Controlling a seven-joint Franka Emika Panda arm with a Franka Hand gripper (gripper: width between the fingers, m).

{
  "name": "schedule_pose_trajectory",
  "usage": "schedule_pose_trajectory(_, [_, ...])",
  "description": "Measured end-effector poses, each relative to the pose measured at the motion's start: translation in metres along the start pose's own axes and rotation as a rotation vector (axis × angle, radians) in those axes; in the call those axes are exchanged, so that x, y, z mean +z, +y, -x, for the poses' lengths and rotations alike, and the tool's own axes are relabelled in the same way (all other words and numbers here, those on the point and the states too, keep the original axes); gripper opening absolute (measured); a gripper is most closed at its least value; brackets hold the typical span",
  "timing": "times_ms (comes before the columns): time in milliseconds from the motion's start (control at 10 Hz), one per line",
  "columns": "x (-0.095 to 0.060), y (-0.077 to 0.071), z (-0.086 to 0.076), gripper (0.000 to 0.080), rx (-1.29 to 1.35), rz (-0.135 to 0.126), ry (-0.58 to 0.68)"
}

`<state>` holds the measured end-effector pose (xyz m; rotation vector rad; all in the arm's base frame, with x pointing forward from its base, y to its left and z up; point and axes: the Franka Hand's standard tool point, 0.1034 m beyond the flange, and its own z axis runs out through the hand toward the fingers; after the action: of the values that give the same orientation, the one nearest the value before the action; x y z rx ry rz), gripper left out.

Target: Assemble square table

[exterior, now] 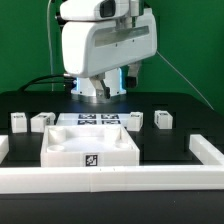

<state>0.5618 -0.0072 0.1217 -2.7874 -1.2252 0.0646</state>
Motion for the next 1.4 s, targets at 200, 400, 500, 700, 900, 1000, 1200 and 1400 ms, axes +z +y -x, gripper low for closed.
schedule_pose_trajectory(200, [0.0, 0.0, 0.0, 0.0649, 0.0, 0.0, 0.0])
schedule_pose_trajectory(400, [0.001, 0.0, 0.0, 0.0649, 0.0, 0.0, -0.001])
schedule_pose_trajectory(500, [0.001, 0.0, 0.0, 0.0649, 0.0, -0.001, -0.001])
schedule_pose_trajectory(700, [0.002, 0.0, 0.0, 0.0649, -0.001, -0.002, -0.002])
schedule_pose_trajectory(900, [0.011, 0.0, 0.01, 0.0649, -0.157, 0.059, 0.037])
schedule_pose_trajectory(1000, [0.017, -0.003, 0.025, 0.0649, -0.317, 0.079, 0.037])
schedule_pose_trajectory(1200, [0.029, -0.004, 0.042, 0.0649, -0.578, 0.092, 0.023])
schedule_pose_trajectory(1400, [0.028, -0.001, 0.042, 0.0649, -0.647, 0.098, 0.011])
